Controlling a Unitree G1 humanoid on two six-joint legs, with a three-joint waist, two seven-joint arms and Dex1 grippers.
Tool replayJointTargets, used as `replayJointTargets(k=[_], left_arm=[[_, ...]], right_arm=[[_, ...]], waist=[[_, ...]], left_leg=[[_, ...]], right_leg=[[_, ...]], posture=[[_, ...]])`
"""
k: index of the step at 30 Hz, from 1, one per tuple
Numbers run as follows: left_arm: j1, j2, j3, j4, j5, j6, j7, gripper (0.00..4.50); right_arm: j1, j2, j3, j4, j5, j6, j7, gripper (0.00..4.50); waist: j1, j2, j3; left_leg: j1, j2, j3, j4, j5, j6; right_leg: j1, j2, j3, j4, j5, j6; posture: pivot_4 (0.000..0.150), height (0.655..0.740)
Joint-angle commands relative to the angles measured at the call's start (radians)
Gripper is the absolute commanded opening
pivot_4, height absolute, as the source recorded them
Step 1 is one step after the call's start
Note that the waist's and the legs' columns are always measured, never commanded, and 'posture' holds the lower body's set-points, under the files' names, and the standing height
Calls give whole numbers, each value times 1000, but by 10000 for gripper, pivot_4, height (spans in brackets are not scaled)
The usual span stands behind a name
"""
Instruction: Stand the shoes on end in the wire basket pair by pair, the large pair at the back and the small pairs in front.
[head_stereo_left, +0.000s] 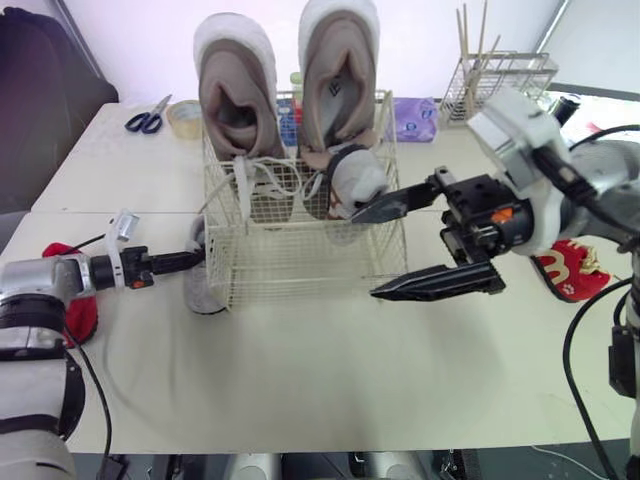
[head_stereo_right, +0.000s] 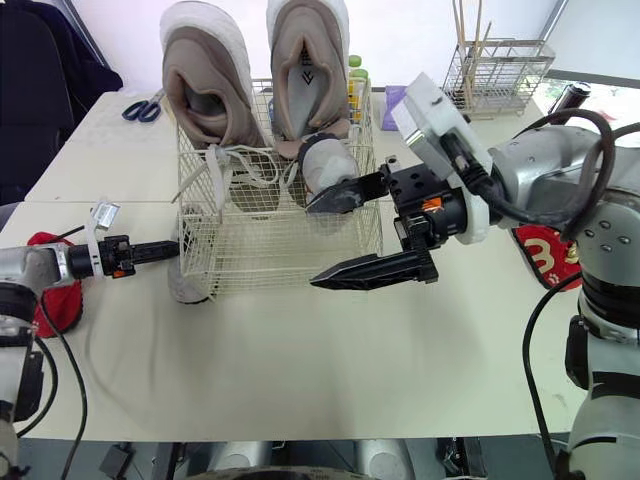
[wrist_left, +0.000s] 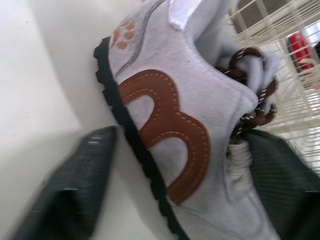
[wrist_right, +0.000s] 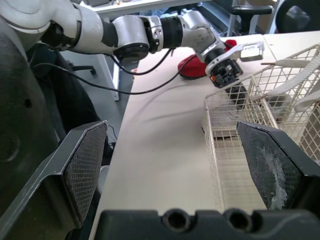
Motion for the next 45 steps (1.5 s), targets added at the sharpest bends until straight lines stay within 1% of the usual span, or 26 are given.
replayJointTargets(k=[1,5,6,8,11,15,17,19,21,22,24,26,28,31,34,35,36,38,40,42,43,45], left_arm=[[6,-29,-26,65,68,-14,-5,18555],[6,-30,7,84,86,-32,6,3253],[6,-27,19,85,86,-35,10,1204],[4,-16,49,86,78,-34,21,1204],[11,35,106,57,56,-27,19,1204],[70,138,197,-68,8,11,4,1204],[128,195,263,-167,-21,17,8,1204],[216,278,414,-357,-78,50,28,1204],[283,303,528,-519,-119,80,68,1204],[299,291,591,-659,-144,106,123,1204],[277,248,680,-907,-210,177,260,1204],[231,204,720,-1063,-279,246,379,1204],[142,123,711,-1233,-361,258,518,1204],[34,7,668,-1365,-421,216,668,1204],[-8,-63,601,-1432,-440,169,743,1204],[0,-84,544,-1471,-404,117,745,1204],[8,-101,500,-1497,-397,101,752,1204],[30,-107,437,-1533,-356,55,759,1204],[44,-116,408,-1548,-322,14,786,1204],[86,-119,357,-1584,-242,-43,822,1204],[99,-147,347,-1602,-235,-55,856,1204],[126,-169,328,-1623,-198,-88,892,1204]], right_arm=[[-20,-19,-40,-8,-12,-20,-13,45000],[-8,-25,-39,1,-34,-41,-11,45000],[-4,-25,-38,4,-42,-49,-8,45000],[3,-26,-32,10,-59,-64,1,45000],[14,-29,-34,8,-68,-77,11,45000],[37,-53,-56,0,-68,-84,28,45000],[46,-61,-77,2,-58,-80,16,45000],[55,-62,-106,10,-61,-84,-6,45000],[59,-60,-120,23,-72,-93,-19,45000],[59,-59,-122,42,-97,-114,-20,45000],[62,-57,-123,82,-152,-166,-20,45000],[64,-58,-121,112,-191,-208,-11,45000],[60,-71,-126,155,-225,-245,10,45000],[36,-77,-120,216,-263,-289,44,45000],[12,-71,-105,271,-301,-330,76,45000],[2,-69,-101,302,-319,-348,88,45000],[-8,-66,-99,331,-333,-362,99,45000],[-24,-61,-100,377,-349,-377,118,45000],[-38,-57,-94,412,-366,-390,138,45000],[-53,-49,-88,440,-379,-400,153,45000],[-57,-44,-83,450,-389,-409,157,45000],[-65,-35,-77,460,-403,-415,165,45000]], waist=[[-1,0,0],[1,1,-1],[1,1,-1],[0,1,-1],[-3,1,-1],[-17,-2,0],[-21,-2,0],[-24,-2,0],[-24,-3,0],[-20,-3,0],[-5,-4,0],[4,-4,0],[12,-4,0],[16,-4,0],[13,-4,0],[10,-4,0],[8,-4,0],[1,-4,0],[-3,-4,0],[-8,-4,0],[-9,-4,0],[-7,-4,0]], left_leg=[[0,0,0,0,0,0],[0,0,-1,0,0,0],[0,0,-1,0,0,0],[0,0,-1,0,0,0],[0,0,-1,0,0,0],[-1,2,-3,0,0,0],[-1,3,-4,0,0,0],[-2,6,-3,-1,0,0],[-2,7,-3,-1,0,0],[-2,7,-3,-1,0,0],[-2,5,-3,-1,0,0],[-2,2,-3,0,0,0],[-2,0,-2,0,0,0],[-2,-1,-1,2,0,0],[-1,-1,0,2,0,0],[-1,-1,0,2,0,0],[-1,-1,0,2,0,0],[-1,-1,0,2,0,0],[-1,-1,0,2,0,0],[-1,0,0,2,0,0],[-1,0,0,2,0,0],[0,0,0,2,0,0]], right_leg=[[0,0,0,0,0,0],[0,0,-1,0,0,0],[0,-1,-1,0,0,0],[1,-1,-1,0,0,0],[0,0,-1,1,0,0],[-2,1,-2,2,0,0],[-3,1,-2,2,0,0],[-4,0,-2,2,0,0],[-4,-2,-2,1,0,0],[-4,-4,-3,1,0,0],[-3,-7,-4,0,0,0],[-1,-12,-6,0,0,0],[0,-14,-7,0,0,0],[1,-12,-6,0,3,5],[1,-9,-6,0,3,5],[1,-8,-6,0,3,5],[1,-8,-5,0,3,5],[1,-7,-5,0,3,5],[1,-7,-5,0,3,5],[1,-5,-4,0,3,5],[1,-4,-3,0,3,5],[1,-3,-3,0,3,5]], posture=[[1500,7400],[1500,7400],[1500,7400],[1500,7400],[1500,7400],[1500,7400],[1500,7400],[1500,7400],[1500,7400],[1500,7400],[1500,7400],[1500,7400],[1500,7400],[1500,7400],[1500,7400],[1500,7400],[1500,7400],[1500,7400],[1500,7400],[1500,7400],[1500,7400],[1500,7400]])
